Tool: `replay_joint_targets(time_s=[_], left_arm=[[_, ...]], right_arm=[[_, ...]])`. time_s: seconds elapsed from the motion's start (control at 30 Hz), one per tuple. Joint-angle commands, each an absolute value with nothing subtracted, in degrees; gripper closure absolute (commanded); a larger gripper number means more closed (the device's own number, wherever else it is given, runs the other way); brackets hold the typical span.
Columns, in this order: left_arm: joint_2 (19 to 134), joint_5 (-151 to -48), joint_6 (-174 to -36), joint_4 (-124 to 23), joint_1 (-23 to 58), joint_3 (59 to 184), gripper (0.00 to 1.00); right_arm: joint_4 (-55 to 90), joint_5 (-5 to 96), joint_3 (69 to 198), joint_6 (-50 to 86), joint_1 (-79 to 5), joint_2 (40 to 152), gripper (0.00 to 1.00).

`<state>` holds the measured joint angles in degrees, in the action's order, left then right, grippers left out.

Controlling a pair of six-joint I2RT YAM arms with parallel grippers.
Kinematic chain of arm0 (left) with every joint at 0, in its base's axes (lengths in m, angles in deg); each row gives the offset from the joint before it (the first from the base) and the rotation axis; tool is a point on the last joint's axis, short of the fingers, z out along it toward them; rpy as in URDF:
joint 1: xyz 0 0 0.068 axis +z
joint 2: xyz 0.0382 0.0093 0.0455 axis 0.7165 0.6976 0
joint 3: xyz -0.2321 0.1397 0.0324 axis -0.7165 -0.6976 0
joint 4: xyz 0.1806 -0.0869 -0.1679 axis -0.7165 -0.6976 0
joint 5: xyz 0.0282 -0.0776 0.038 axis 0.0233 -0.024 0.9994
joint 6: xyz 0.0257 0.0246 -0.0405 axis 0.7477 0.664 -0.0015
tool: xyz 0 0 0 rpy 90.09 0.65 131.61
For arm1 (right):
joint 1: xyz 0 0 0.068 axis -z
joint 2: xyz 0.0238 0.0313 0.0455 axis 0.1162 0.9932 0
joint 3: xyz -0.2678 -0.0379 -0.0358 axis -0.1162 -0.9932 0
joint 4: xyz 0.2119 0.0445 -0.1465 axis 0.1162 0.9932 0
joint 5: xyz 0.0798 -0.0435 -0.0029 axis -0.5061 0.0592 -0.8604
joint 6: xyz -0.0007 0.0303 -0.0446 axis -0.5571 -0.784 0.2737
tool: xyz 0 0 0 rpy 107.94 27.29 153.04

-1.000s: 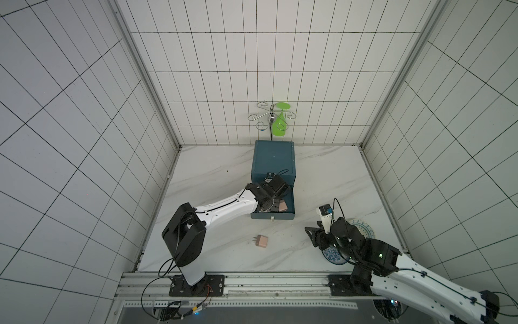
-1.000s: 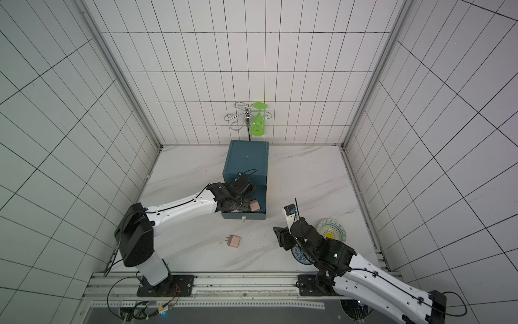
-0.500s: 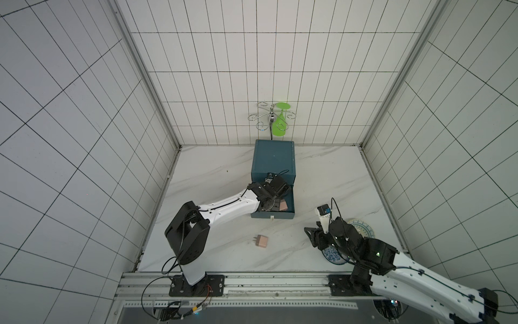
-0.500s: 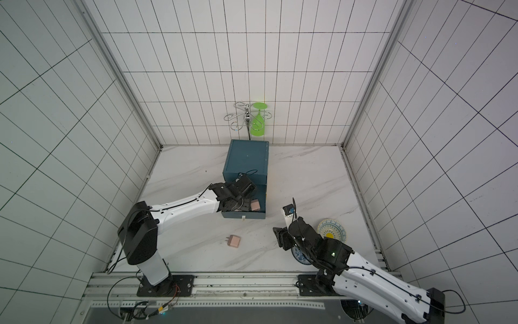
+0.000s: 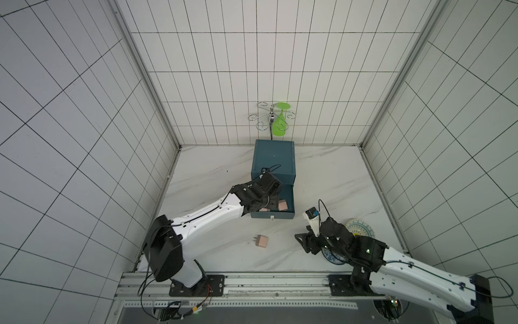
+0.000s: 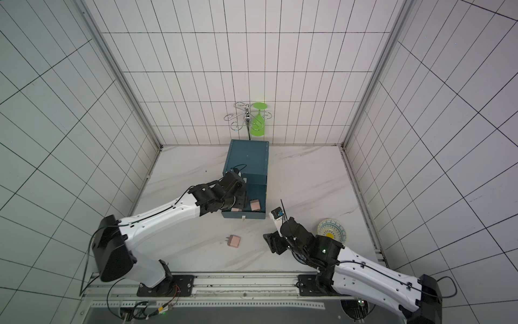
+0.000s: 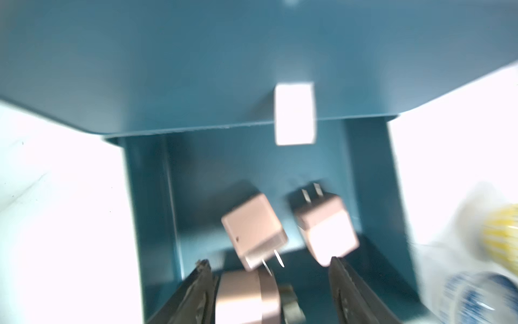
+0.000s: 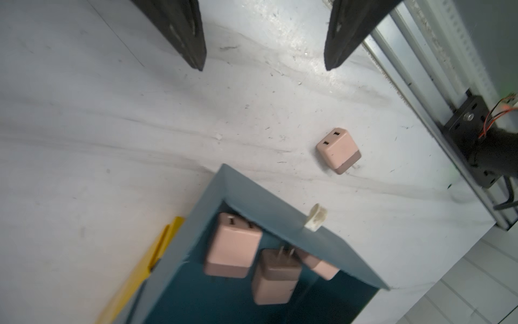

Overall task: Place the plugs into the drawer by color
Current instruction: Place the plug in the drawer, then pick up the plug from the center of the board.

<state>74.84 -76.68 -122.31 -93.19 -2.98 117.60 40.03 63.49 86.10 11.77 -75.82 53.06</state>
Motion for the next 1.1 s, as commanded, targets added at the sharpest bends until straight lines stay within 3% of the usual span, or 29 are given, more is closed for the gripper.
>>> replay_joint_targets(time_s=[0.0, 0.13, 0.37, 0.73, 0.93, 1.07], left_arm=[[63.69, -83.72, -121.58, -83.67, -1.74, 109.86, 0.32], [50.02, -89.03, -124.64, -72.8, 1.58, 96.56, 0.25], [38.13, -88.64, -124.96, -78.53, 8.1, 90.65, 0.21], [37.4, -90.6, -125.76, -76.63, 8.67, 89.55, 0.21], [38.83, -91.33, -126.0, -74.95, 8.67, 89.0, 0.21], [39.0, -91.41, -126.0, -74.67, 8.68, 88.87, 0.21]], right_arm=[[34.25, 64.5, 90.11, 11.32, -82.23, 62.64, 0.27], [27.18, 64.69, 92.99, 12.98, -83.96, 76.14, 0.24], [21.29, 60.78, 97.87, 15.13, -80.92, 91.63, 0.18], [21.4, 55.94, 104.14, 19.56, -80.1, 100.81, 0.19], [23.27, 54.88, 107.1, 20.31, -80.22, 104.94, 0.32], [25.61, 55.7, 108.31, 20.41, -80.47, 105.35, 0.58]])
